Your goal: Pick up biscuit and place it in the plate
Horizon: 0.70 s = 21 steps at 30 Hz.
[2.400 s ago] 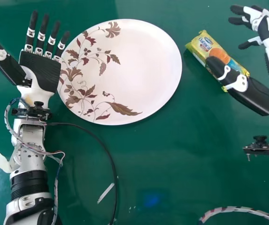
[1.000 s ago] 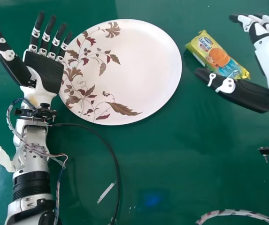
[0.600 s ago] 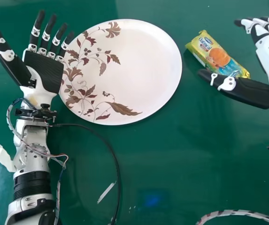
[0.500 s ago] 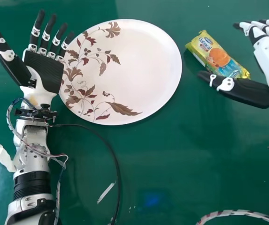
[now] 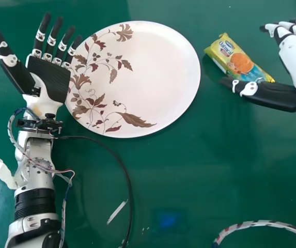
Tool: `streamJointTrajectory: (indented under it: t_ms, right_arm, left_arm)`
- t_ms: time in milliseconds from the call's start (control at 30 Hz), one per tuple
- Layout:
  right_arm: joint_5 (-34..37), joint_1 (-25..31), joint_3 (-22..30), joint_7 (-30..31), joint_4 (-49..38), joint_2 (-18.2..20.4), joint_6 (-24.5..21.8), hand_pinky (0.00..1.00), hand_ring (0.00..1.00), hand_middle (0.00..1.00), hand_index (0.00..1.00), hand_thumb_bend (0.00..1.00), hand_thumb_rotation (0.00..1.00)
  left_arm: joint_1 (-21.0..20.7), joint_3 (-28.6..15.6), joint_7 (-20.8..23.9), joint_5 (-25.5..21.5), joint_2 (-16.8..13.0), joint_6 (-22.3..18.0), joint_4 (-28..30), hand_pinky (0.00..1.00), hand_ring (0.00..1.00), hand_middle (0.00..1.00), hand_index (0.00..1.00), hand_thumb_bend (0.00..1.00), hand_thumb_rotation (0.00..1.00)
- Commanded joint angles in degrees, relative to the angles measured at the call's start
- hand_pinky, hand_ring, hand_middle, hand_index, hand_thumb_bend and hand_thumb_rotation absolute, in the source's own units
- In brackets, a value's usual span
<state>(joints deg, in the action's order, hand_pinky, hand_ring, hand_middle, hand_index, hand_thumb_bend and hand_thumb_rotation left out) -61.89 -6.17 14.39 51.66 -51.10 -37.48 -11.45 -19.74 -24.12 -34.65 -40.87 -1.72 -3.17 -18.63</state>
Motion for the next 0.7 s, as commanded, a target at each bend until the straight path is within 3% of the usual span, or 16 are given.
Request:
streamJointTrajectory:
  t_ms: [0, 333, 667]
  right_arm:
    - [-1.0, -0.8, -0.4, 1.0, -0.9, 0.0, 0.1, 1.00, 1.00, 1.00, 1.00, 1.00, 0.86]
    - [-3.9, -5.0, -1.8, 5.1, 1.6, -1.1, 0.8, 1.00, 1.00, 1.00, 1.00, 1.00, 0.85]
    - [-4.7, -9.0, -4.5, 5.1, 5.6, -2.2, 3.4, 1.00, 1.00, 1.00, 1.00, 1.00, 0.87]
  left_arm:
    - [3.9, -0.1, 0.0, 0.1, 1.3, 0.9, -4.0, 0.86, 0.85, 0.91, 0.90, 1.00, 0.74]
    - [3.5, -1.3, -1.1, -2.5, 1.9, 1.8, -4.4, 0.88, 0.86, 0.91, 0.88, 1.00, 0.79]
    - [3.3, -2.1, -2.0, -5.8, 2.2, 4.6, -4.2, 0.98, 0.87, 0.92, 0.89, 1.00, 0.84]
